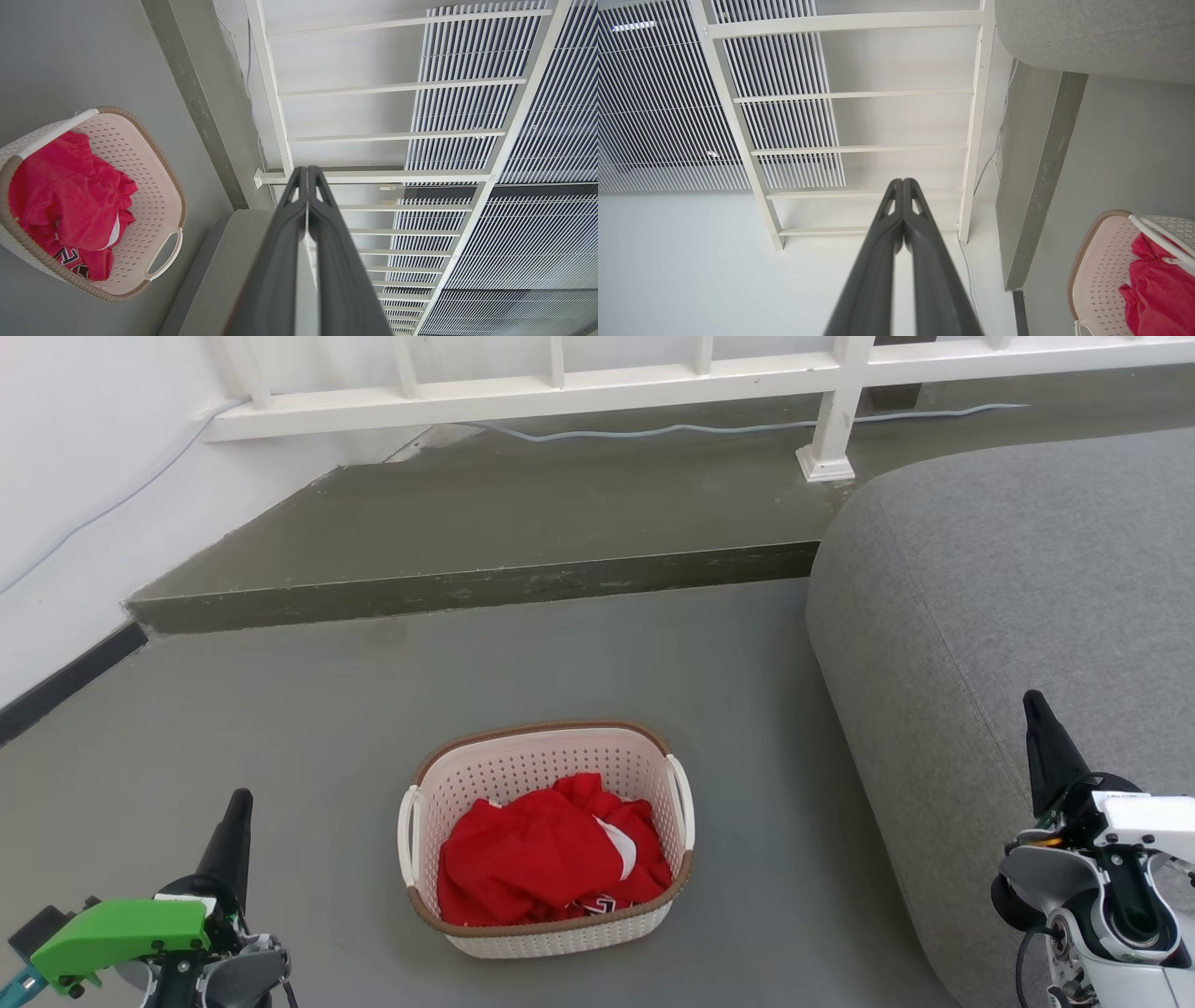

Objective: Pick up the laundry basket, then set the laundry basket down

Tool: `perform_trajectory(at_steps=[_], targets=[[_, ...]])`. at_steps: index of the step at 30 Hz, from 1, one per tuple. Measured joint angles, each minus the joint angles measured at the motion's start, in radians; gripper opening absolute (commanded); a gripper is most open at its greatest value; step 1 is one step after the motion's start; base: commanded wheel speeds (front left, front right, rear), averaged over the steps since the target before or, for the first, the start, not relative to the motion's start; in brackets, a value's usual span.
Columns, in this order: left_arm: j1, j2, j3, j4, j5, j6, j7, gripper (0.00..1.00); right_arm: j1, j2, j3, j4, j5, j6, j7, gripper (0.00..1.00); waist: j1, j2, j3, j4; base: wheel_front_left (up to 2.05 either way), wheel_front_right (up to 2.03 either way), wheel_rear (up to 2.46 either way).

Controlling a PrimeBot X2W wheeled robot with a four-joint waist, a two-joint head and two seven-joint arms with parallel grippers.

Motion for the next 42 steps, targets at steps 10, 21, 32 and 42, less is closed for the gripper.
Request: perform_trajectory(at_steps=[10, 21, 32, 42], targets=[[0.000, 0.000, 0.000, -0.001, 0.000, 0.000, 0.000, 0.00, 0.000, 0.000, -0.001, 0.000, 0.000, 0.000, 0.000, 0.00, 0.0000, 0.0000, 0.000, 0.000, 0.00, 0.00, 0.00], [0.000, 0.000, -0.001, -0.002, 0.000, 0.000, -0.001, 0.00, 0.000, 0.001, -0.002, -0.001, 0.000, 0.000, 0.000, 0.00, 0.0000, 0.0000, 0.000, 0.000, 0.00, 0.00, 0.00], [0.000, 0.000, -0.001, -0.003, 0.000, 0.000, -0.001, 0.00, 0.001, 0.001, -0.002, -0.002, 0.000, 0.000, 0.003, 0.00, 0.0000, 0.0000, 0.000, 0.000, 0.00, 0.00, 0.00], [0.000, 0.000, -0.001, -0.004, 0.000, 0.000, -0.001, 0.00, 0.001, 0.001, -0.003, -0.003, 0.000, 0.000, 0.003, 0.00, 0.0000, 0.0000, 0.000, 0.000, 0.00, 0.00, 0.00]])
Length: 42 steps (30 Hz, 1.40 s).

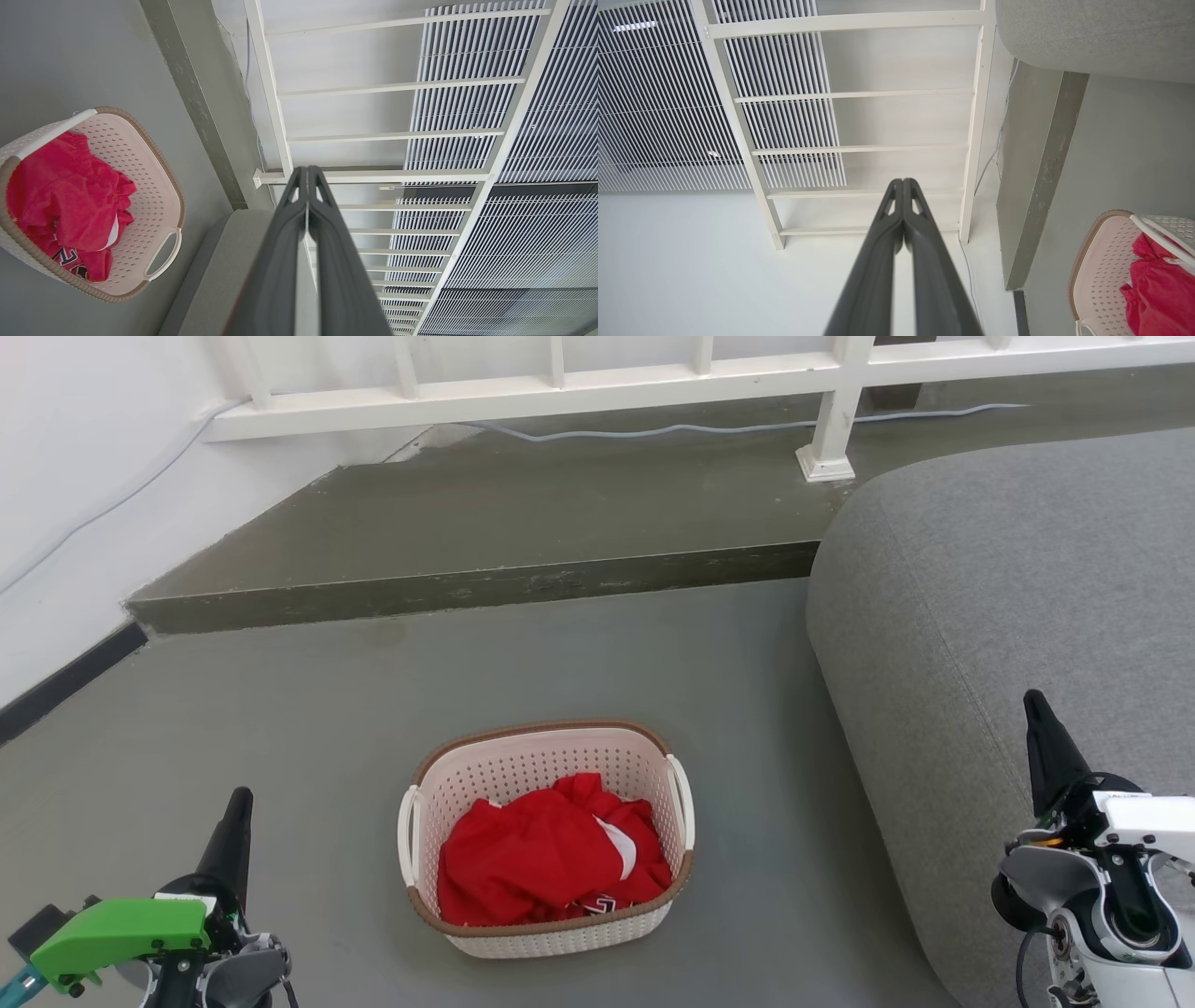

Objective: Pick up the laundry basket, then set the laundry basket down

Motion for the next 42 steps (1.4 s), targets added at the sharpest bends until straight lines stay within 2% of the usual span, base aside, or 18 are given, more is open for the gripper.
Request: perform_trajectory(at_steps=[42], targets=[[0.000, 0.000, -0.001, -0.001, 0.000, 0.000, 0.000, 0.00, 0.000, 0.002, -0.002, -0.002, 0.000, 0.000, 0.005, 0.00, 0.0000, 0.0000, 0.000, 0.000, 0.00, 0.00, 0.00]])
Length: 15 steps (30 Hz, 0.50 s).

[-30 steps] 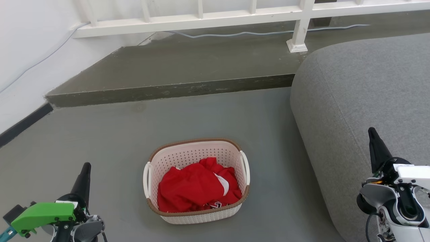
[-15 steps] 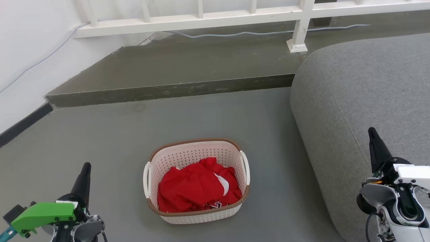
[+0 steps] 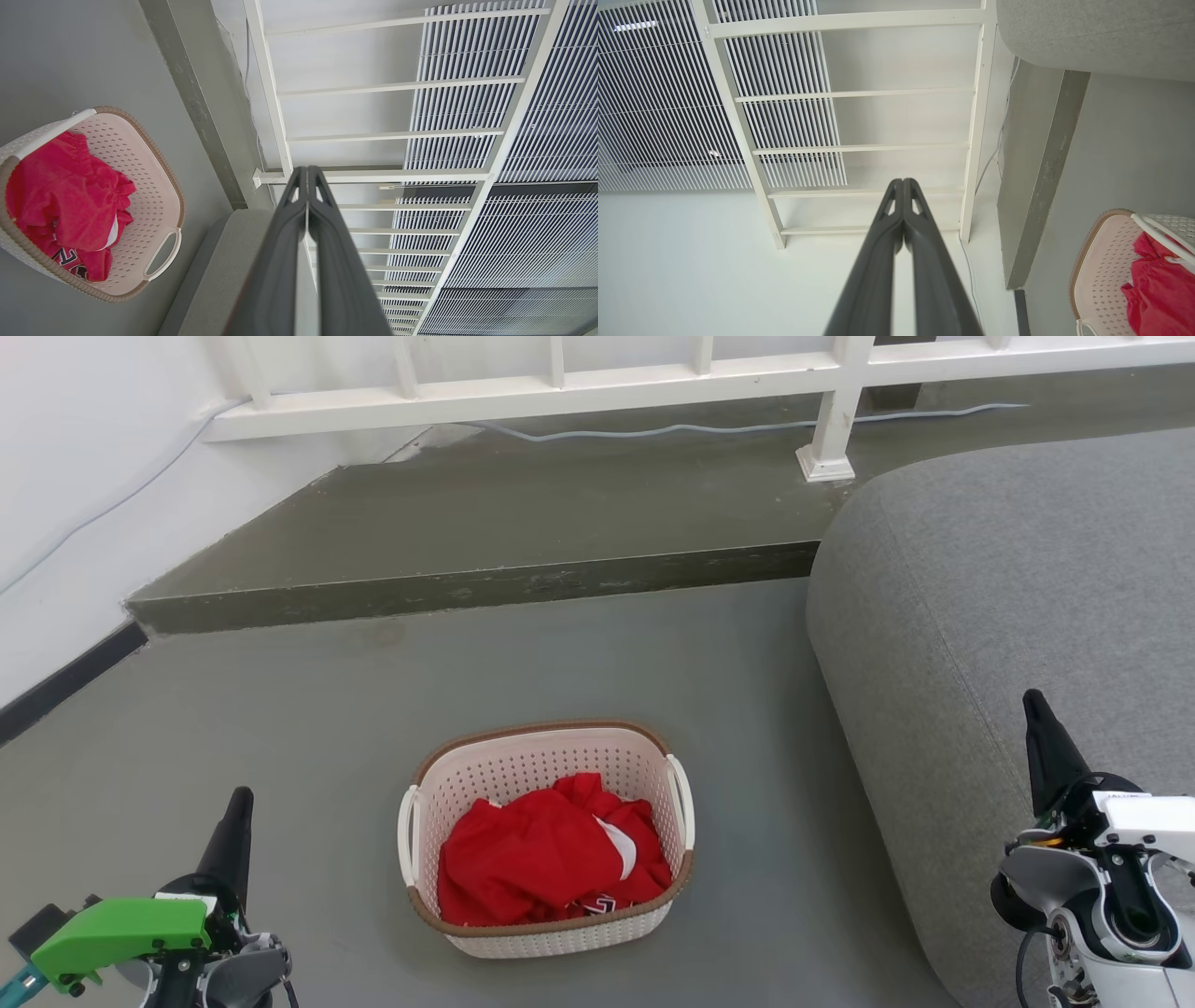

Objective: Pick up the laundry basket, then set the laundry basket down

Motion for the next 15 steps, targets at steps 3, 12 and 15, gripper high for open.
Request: perform_trajectory(at_steps=[3, 12, 15], targets=[[0.000, 0.000, 0.000, 0.000, 0.000, 0.000, 0.000, 0.00, 0.000, 0.000, 0.000, 0.000, 0.000, 0.000, 0.000, 0.00, 0.0000, 0.0000, 0.000, 0.000, 0.00, 0.00, 0.00], [0.000, 0.000, 0.000, 0.000, 0.000, 0.000, 0.000, 0.00, 0.000, 0.000, -0.001, 0.000, 0.000, 0.000, 0.001, 0.00, 0.0000, 0.0000, 0.000, 0.000, 0.00, 0.00, 0.00], [0.000, 0.000, 0.000, 0.000, 0.000, 0.000, 0.000, 0.00, 0.000, 0.001, -0.001, 0.000, 0.000, 0.000, 0.001, 0.00, 0.0000, 0.0000, 0.000, 0.000, 0.00, 0.00, 0.00]])
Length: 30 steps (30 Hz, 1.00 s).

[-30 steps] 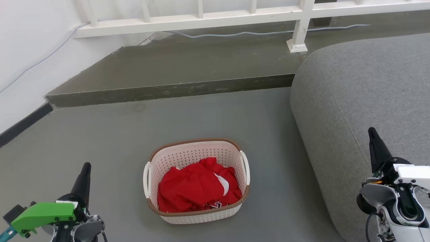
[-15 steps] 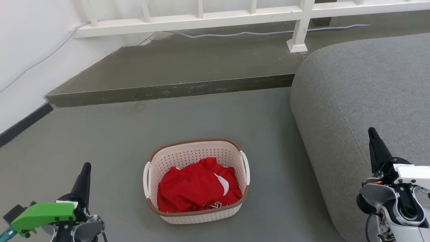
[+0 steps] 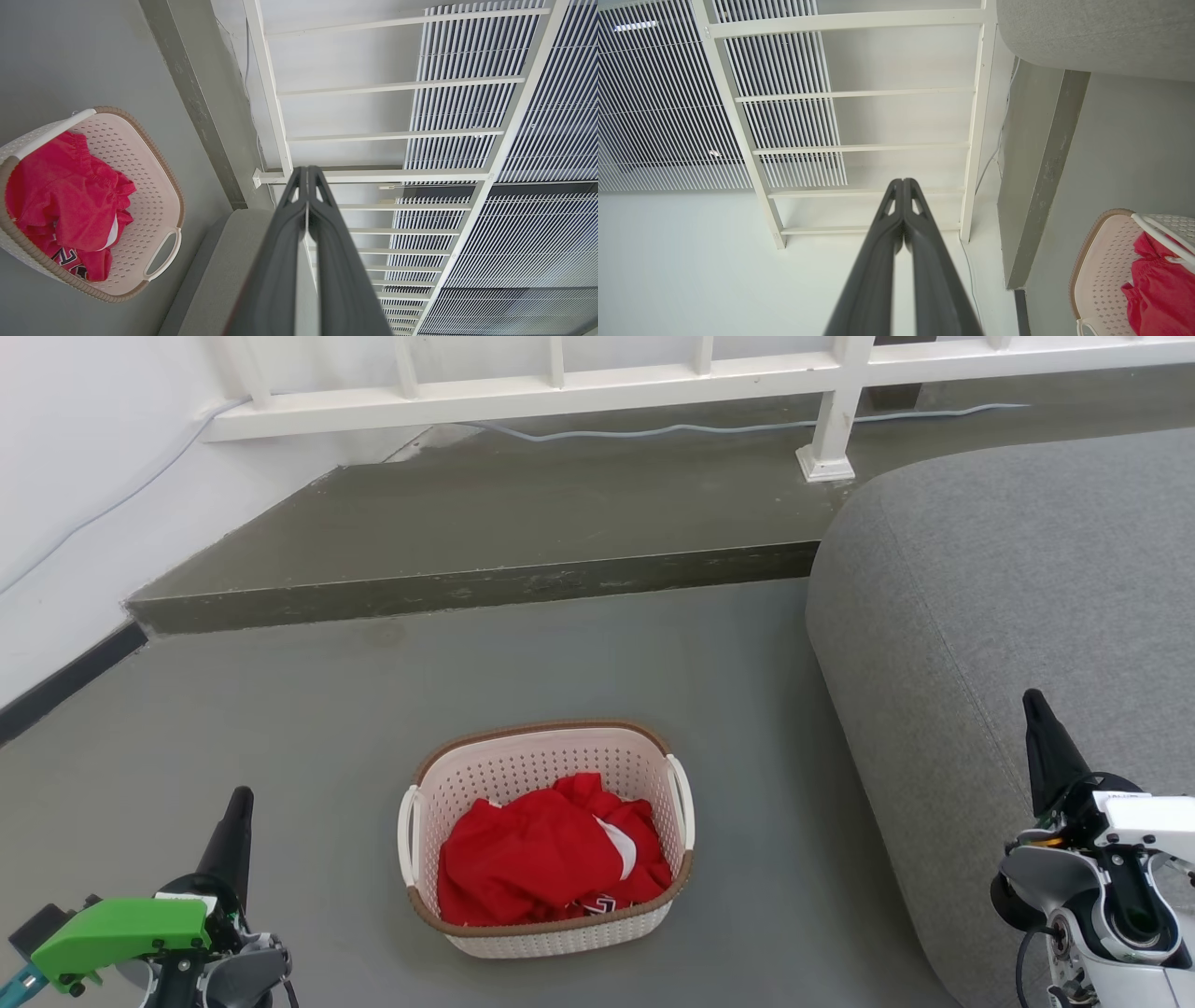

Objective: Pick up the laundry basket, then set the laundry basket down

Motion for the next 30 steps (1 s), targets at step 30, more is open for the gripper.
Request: perform_trajectory(at_steps=[30], targets=[[0.000, 0.000, 0.000, 0.000, 0.000, 0.000, 0.000, 0.00, 0.000, 0.001, -0.001, 0.000, 0.000, 0.000, 0.000, 0.00, 0.0000, 0.0000, 0.000, 0.000, 0.00, 0.00, 0.00]])
